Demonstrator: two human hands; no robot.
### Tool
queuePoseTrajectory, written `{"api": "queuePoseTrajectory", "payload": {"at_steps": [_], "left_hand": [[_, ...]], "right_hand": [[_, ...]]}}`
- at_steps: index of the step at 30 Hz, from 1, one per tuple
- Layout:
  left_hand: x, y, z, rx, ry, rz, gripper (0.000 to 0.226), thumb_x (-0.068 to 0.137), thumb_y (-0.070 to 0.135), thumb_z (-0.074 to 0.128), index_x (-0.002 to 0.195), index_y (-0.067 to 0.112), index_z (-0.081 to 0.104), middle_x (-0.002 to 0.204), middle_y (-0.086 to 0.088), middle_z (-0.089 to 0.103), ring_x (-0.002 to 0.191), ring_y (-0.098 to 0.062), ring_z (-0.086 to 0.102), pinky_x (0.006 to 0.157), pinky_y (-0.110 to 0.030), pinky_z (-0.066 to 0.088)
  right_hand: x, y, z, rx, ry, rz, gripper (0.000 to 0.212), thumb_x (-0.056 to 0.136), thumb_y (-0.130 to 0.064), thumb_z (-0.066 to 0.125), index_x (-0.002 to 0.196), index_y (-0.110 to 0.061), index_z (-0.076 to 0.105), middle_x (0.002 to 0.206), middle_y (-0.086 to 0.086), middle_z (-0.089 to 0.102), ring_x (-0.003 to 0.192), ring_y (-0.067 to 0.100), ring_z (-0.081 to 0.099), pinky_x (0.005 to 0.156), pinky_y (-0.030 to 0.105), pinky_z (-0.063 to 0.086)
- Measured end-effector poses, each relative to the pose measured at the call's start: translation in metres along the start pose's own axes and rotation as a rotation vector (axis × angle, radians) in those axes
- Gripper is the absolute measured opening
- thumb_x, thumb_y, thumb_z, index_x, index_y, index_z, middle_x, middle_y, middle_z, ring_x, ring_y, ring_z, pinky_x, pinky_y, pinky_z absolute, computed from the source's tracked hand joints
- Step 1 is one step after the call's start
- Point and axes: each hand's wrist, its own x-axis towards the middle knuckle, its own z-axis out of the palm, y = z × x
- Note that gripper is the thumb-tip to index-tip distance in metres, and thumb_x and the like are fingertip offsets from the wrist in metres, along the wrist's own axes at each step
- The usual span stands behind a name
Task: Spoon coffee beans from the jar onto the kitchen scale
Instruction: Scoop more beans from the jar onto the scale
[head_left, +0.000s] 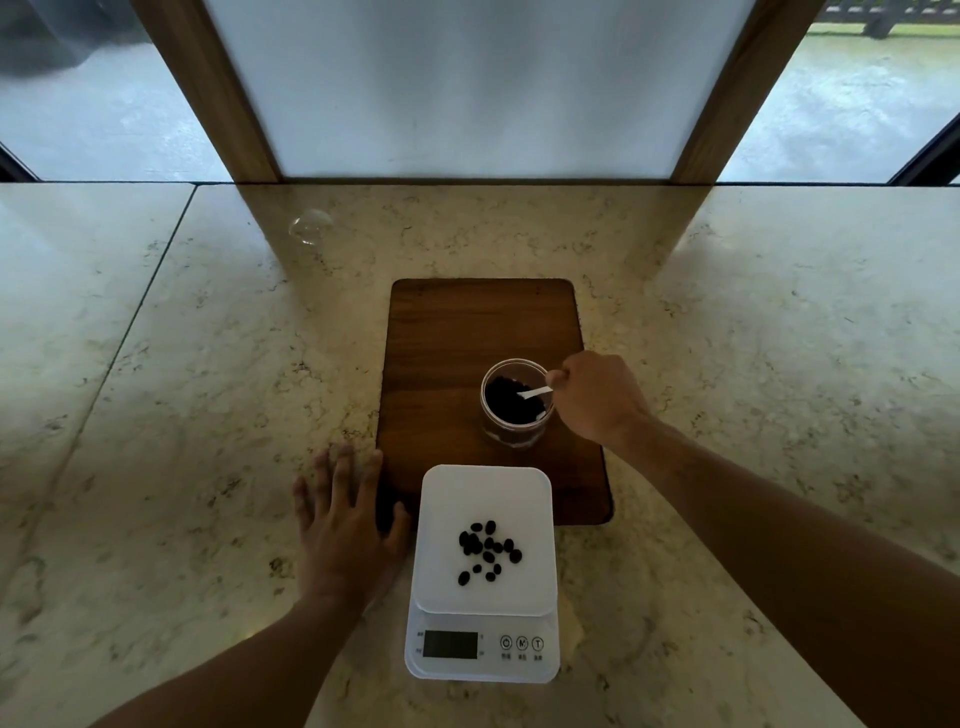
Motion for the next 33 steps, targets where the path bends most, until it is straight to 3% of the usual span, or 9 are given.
{"api": "queuePoseTrajectory", "payload": {"at_steps": [3, 5, 9, 12, 16, 20, 33], "left_hand": [[0.000, -0.001, 0.000, 0.002, 0.000, -0.002, 0.074, 0.090, 0.057, 0.032, 0.155, 0.023, 0.025, 0.166, -0.015, 0.010, 0.154, -0.031, -0.006, 0.122, -0.057, 0.004], [0.000, -0.001, 0.001, 0.010, 0.003, -0.001, 0.074, 0.090, 0.057, 0.032, 0.155, 0.023, 0.025, 0.166, -0.015, 0.010, 0.154, -0.031, -0.006, 0.122, -0.057, 0.004], [0.000, 0.000, 0.001, -0.001, 0.005, 0.003, 0.074, 0.090, 0.058, 0.033, 0.155, 0.023, 0.026, 0.166, -0.016, 0.012, 0.154, -0.032, -0.005, 0.122, -0.056, 0.002], [0.000, 0.000, 0.000, 0.000, 0.004, 0.004, 0.074, 0.090, 0.057, 0.032, 0.155, 0.022, 0.026, 0.166, -0.016, 0.014, 0.154, -0.033, -0.004, 0.122, -0.056, 0.003], [0.000, 0.000, 0.000, 0.005, 0.005, 0.010, 0.074, 0.090, 0.057, 0.032, 0.155, 0.021, 0.027, 0.165, -0.017, 0.014, 0.154, -0.033, -0.004, 0.122, -0.057, 0.003], [0.000, 0.000, -0.001, 0.001, 0.001, 0.007, 0.075, 0.090, 0.058, 0.031, 0.155, 0.021, 0.027, 0.166, -0.016, 0.014, 0.154, -0.033, -0.004, 0.122, -0.056, 0.003], [0.000, 0.000, -0.003, 0.000, 0.007, 0.015, 0.074, 0.090, 0.057, 0.033, 0.154, 0.021, 0.028, 0.165, -0.018, 0.015, 0.153, -0.035, -0.001, 0.122, -0.057, 0.004]], "right_hand": [[0.002, 0.001, 0.001, 0.058, -0.050, 0.019, 0.034, 0.098, -0.025, 0.039, 0.099, -0.006, 0.067, 0.093, 0.015, 0.065, 0.089, 0.034, 0.062, 0.073, 0.037, 0.051], [0.003, 0.003, 0.000, 0.126, -0.078, 0.064, 0.033, 0.096, -0.026, 0.040, 0.098, -0.005, 0.066, 0.096, 0.018, 0.066, 0.090, 0.035, 0.062, 0.076, 0.038, 0.050], [0.001, 0.008, -0.002, 0.178, -0.051, 0.055, 0.035, 0.097, -0.027, 0.043, 0.090, -0.005, 0.070, 0.084, 0.014, 0.067, 0.076, 0.028, 0.063, 0.063, 0.029, 0.048], [-0.001, 0.012, -0.003, 0.191, -0.076, 0.052, 0.036, 0.098, -0.027, 0.042, 0.088, -0.005, 0.068, 0.086, 0.015, 0.067, 0.079, 0.030, 0.063, 0.067, 0.033, 0.048], [-0.002, 0.016, -0.003, 0.260, -0.072, 0.063, 0.037, 0.098, -0.025, 0.044, 0.080, -0.003, 0.069, 0.078, 0.016, 0.068, 0.063, 0.023, 0.059, 0.057, 0.028, 0.046], [-0.004, 0.020, -0.004, 0.386, -0.088, 0.137, 0.037, 0.097, -0.028, 0.049, 0.072, -0.007, 0.068, 0.060, 0.005, 0.059, 0.049, 0.013, 0.050, 0.046, 0.022, 0.036], [-0.007, 0.024, -0.004, 0.448, -0.103, 0.162, 0.035, 0.096, -0.026, 0.050, 0.068, -0.013, 0.066, 0.053, -0.002, 0.051, 0.047, 0.011, 0.045, 0.045, 0.023, 0.031]]}}
